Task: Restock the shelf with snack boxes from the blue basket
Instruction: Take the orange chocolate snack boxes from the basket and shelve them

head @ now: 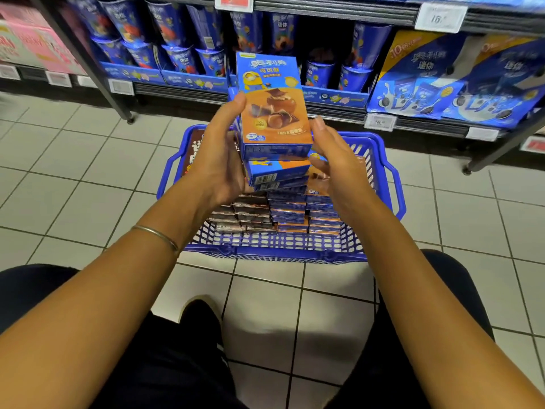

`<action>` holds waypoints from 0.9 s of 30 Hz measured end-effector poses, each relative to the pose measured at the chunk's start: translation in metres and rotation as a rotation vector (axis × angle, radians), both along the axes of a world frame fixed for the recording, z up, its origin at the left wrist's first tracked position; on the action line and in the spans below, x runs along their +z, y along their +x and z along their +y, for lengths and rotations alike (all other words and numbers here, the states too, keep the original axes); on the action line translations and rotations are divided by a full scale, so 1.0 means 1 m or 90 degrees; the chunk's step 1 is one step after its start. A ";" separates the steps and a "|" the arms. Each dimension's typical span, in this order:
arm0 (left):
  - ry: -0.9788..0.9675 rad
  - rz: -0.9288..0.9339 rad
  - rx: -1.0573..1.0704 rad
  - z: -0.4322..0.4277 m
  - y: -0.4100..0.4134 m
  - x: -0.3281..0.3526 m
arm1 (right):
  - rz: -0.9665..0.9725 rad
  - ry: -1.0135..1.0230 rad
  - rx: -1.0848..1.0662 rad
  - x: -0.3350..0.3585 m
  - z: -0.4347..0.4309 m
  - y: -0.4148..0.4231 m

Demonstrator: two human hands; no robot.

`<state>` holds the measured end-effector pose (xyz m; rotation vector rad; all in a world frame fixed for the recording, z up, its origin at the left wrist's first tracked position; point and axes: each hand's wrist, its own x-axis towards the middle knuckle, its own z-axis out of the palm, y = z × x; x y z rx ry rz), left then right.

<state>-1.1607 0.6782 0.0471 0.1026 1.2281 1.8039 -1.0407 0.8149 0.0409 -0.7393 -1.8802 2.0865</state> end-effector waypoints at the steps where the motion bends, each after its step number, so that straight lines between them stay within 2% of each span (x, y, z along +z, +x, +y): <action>1: -0.003 0.006 -0.008 -0.001 0.000 0.000 | 0.000 -0.023 0.025 0.000 0.000 -0.002; 3: -0.001 0.017 -0.027 -0.001 0.001 0.000 | 0.008 -0.001 0.055 0.001 -0.003 -0.004; 10: 0.028 0.059 -0.020 -0.001 -0.003 -0.001 | 0.065 0.030 0.022 0.003 -0.017 -0.014; 14: 0.040 0.066 0.001 -0.002 -0.006 0.000 | 0.113 0.039 0.073 0.008 -0.024 -0.021; 16: 0.058 0.055 0.034 -0.004 -0.008 0.001 | 0.082 -0.014 0.072 0.003 -0.013 -0.023; 18: 0.062 0.046 0.061 -0.006 -0.010 0.005 | 0.035 -0.127 -0.030 -0.009 0.004 -0.026; 19: 0.059 0.041 0.071 -0.006 -0.010 0.006 | 0.006 -0.142 -0.100 -0.018 0.012 -0.028; 21: 0.053 0.032 0.091 -0.006 -0.011 0.009 | -0.107 -0.021 -0.210 -0.042 0.022 -0.037; 22: 0.058 0.028 0.105 -0.006 -0.011 0.011 | -0.167 0.034 -0.223 -0.056 0.025 -0.041; 24: 0.054 0.015 0.121 -0.006 -0.009 0.015 | -0.266 0.104 -0.167 -0.082 0.025 -0.051; 27: 0.038 -0.008 0.112 -0.007 -0.008 0.017 | -0.376 0.286 -0.096 -0.103 0.022 -0.062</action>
